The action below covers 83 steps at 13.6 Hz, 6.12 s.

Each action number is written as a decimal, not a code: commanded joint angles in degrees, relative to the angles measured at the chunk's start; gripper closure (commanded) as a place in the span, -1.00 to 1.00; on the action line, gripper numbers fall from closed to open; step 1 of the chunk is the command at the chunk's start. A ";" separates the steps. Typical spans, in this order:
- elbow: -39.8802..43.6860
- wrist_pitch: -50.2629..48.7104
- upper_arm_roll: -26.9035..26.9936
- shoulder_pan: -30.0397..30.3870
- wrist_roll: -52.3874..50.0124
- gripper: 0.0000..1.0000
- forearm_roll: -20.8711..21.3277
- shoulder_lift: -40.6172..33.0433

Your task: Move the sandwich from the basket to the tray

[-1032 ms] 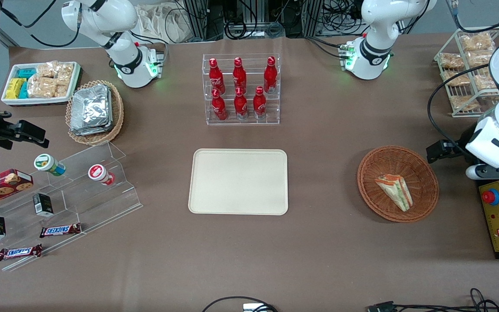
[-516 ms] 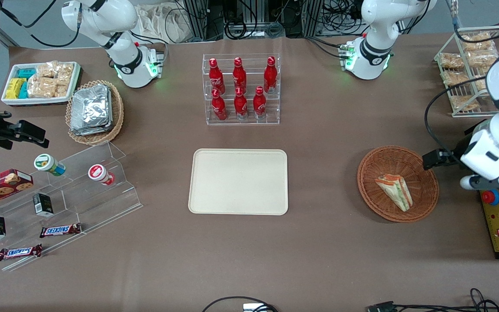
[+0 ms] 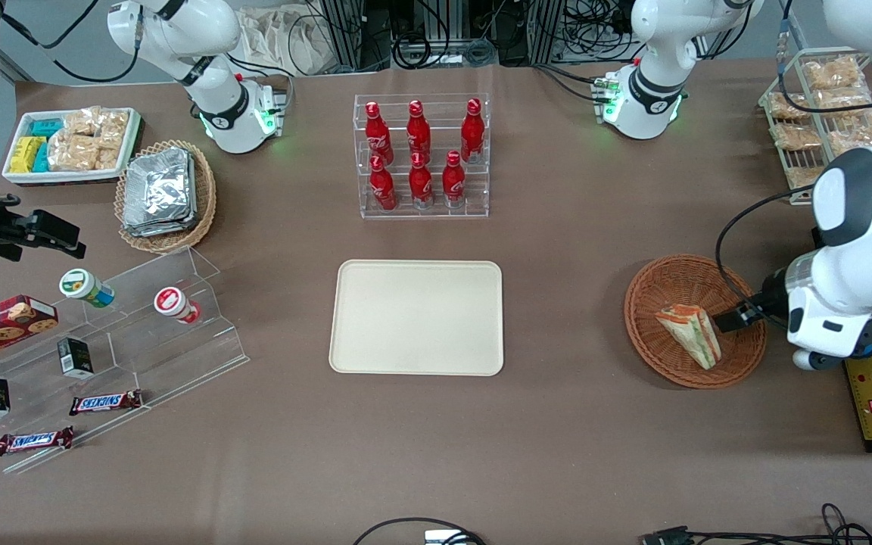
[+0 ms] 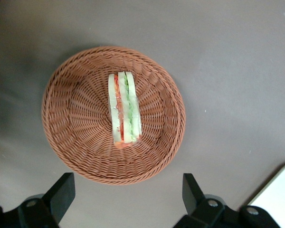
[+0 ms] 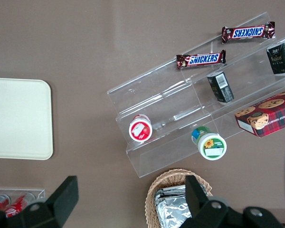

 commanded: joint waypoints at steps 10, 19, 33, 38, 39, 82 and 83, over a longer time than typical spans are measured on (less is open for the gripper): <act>-14.61 19.27 0.82 1.08 -13.12 -1.00 0.30 3.53; -14.96 22.36 3.37 1.17 -13.12 -1.00 0.30 8.98; 8.92 -3.29 2.23 -6.89 -7.61 1.00 3.27 5.47; 16.83 -11.64 1.62 -17.00 7.62 1.00 6.10 5.64; 17.64 -12.35 0.83 -19.54 7.45 1.00 6.10 5.99; -16.91 1.98 -1.55 -9.05 32.98 -1.00 4.17 -15.54; -14.55 -0.12 -1.46 -6.32 35.20 -1.00 3.39 -15.19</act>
